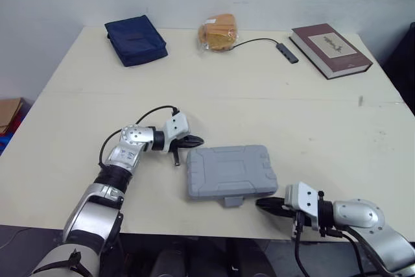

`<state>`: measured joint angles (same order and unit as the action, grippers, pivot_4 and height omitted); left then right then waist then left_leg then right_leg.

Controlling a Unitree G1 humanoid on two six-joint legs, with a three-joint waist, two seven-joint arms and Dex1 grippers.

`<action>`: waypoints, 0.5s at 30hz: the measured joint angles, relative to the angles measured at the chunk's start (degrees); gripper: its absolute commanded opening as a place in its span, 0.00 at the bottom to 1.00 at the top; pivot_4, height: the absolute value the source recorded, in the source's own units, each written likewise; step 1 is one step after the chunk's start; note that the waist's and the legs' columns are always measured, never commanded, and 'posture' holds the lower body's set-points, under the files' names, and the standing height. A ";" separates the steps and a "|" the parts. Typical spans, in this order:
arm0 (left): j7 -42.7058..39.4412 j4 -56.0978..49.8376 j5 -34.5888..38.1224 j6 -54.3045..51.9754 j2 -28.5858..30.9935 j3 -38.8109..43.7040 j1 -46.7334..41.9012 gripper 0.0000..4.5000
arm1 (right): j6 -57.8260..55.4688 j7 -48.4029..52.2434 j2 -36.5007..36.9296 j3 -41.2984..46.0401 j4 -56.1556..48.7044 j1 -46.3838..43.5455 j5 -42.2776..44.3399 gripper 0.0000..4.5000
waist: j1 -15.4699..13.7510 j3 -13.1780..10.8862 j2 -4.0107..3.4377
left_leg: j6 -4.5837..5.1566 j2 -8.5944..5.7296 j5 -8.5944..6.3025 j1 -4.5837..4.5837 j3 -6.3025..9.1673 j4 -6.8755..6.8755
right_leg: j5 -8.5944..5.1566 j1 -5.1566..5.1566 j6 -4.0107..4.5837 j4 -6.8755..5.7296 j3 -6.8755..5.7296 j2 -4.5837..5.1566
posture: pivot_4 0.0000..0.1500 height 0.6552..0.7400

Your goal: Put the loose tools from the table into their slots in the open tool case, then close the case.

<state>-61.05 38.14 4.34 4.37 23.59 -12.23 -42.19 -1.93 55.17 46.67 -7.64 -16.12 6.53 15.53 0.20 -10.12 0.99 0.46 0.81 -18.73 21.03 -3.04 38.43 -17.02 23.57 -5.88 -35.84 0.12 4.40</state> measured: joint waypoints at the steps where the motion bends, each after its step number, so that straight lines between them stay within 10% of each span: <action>1: -0.50 -0.77 0.10 -0.09 0.02 0.09 0.57 0.01 | 0.56 0.20 -0.40 -0.29 0.85 -0.83 -0.36 0.00 | 0.05 0.02 0.03 | 0.00 0.02 0.00 -0.01 0.01 0.00 | 0.00 -0.01 0.00 -0.01 0.00 0.00 | 1.00 1.00; 15: 2.85 -28.74 3.80 -13.11 3.86 4.80 19.94 0.01 | 7.76 1.78 -5.57 -3.91 24.20 -24.09 -7.64 0.00 | 1.34 0.11 0.17 | 0.00 0.02 0.01 -0.18 0.21 -0.07 | 0.00 -0.19 0.06 -0.07 0.29 0.20 | 1.00 1.00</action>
<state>-58.19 9.40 8.14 -8.75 27.45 -7.43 -22.25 5.83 56.95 41.10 -11.55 8.08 -17.56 7.89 1.53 -10.01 1.16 0.47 0.83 -18.72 20.85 -2.83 38.36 -17.02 23.38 -5.82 -35.91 0.41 4.60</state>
